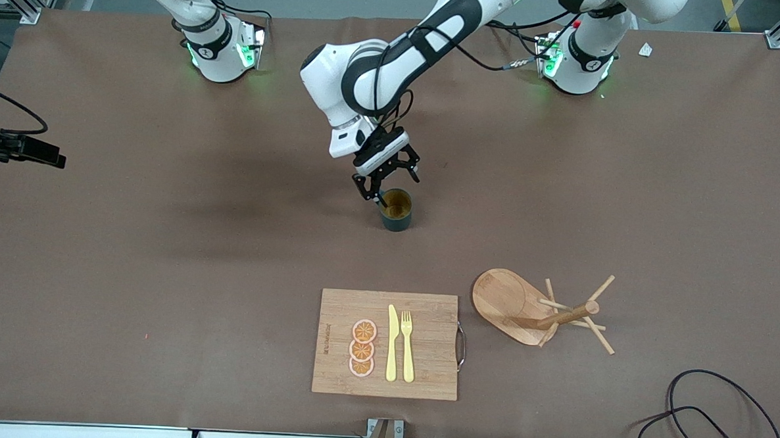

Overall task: Pass cup and hang on rack
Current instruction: 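Lower the left gripper over the mug while the right gripper withdraws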

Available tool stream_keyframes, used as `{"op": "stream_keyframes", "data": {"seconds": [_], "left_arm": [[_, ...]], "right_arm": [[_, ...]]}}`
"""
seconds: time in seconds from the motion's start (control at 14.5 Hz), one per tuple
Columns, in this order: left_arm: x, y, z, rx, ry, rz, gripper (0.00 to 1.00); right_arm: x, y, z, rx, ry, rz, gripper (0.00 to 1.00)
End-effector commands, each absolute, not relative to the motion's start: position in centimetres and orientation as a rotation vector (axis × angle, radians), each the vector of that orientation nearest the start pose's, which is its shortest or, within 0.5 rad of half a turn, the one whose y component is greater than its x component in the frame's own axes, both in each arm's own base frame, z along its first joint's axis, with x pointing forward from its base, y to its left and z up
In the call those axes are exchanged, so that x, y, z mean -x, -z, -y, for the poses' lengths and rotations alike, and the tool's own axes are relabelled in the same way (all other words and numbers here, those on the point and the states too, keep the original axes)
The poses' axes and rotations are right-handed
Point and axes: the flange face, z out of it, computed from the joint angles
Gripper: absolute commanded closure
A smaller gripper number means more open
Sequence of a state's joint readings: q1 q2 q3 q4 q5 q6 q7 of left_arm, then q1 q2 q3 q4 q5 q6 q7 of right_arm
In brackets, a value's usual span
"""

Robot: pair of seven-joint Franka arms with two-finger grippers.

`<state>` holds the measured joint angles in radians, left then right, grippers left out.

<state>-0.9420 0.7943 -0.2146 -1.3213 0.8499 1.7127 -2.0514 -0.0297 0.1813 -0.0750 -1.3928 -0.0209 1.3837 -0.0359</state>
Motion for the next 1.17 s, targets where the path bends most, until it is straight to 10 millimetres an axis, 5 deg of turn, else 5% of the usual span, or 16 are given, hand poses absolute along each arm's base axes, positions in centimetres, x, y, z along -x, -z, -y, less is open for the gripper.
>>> {"op": "stream_keyframes", "data": {"seconds": [0.0, 0.76, 1.11], "left_arm": [[-37.7, -24.3, 61.9, 2.52, 0.969, 0.849, 0.0], [-36.2, -18.9, 63.6, 2.587, 1.023, 0.918, 0.0], [-35.8, -15.6, 63.3, 2.576, 1.013, 0.962, 0.0]], "right_arm": [[-58.3, -59.2, 5.9, 3.149, -0.311, -0.106, 0.0], [-57.4, -59.7, 5.4, 3.071, -0.341, -0.135, 0.0], [-55.4, -62.3, 4.6, 3.092, -0.264, -0.115, 0.0]]}}
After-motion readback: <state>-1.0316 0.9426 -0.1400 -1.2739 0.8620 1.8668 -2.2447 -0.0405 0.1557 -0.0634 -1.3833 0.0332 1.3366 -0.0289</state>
